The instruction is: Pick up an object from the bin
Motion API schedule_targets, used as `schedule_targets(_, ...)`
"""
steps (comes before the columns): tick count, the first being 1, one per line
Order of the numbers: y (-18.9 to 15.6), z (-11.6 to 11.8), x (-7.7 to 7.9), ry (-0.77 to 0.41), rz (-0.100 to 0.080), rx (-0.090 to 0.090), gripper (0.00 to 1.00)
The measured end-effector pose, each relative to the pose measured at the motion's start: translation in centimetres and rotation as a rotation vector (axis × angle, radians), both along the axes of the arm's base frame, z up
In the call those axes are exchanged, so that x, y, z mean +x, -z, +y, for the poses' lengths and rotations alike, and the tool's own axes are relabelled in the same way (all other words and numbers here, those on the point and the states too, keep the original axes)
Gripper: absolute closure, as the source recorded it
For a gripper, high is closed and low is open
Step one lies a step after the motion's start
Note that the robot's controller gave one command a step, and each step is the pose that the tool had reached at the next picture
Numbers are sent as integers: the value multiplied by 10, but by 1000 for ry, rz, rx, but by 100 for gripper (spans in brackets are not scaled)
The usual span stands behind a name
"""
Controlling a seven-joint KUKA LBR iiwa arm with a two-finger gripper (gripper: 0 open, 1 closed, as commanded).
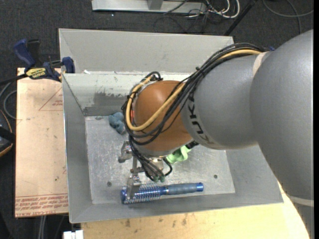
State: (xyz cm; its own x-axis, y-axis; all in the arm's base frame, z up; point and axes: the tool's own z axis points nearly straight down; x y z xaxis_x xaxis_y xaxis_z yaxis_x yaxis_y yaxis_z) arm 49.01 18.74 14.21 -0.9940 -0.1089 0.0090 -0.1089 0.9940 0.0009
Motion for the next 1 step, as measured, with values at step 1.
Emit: schedule_targets(1, 60, -66, 0, -77, -21, 4, 0)
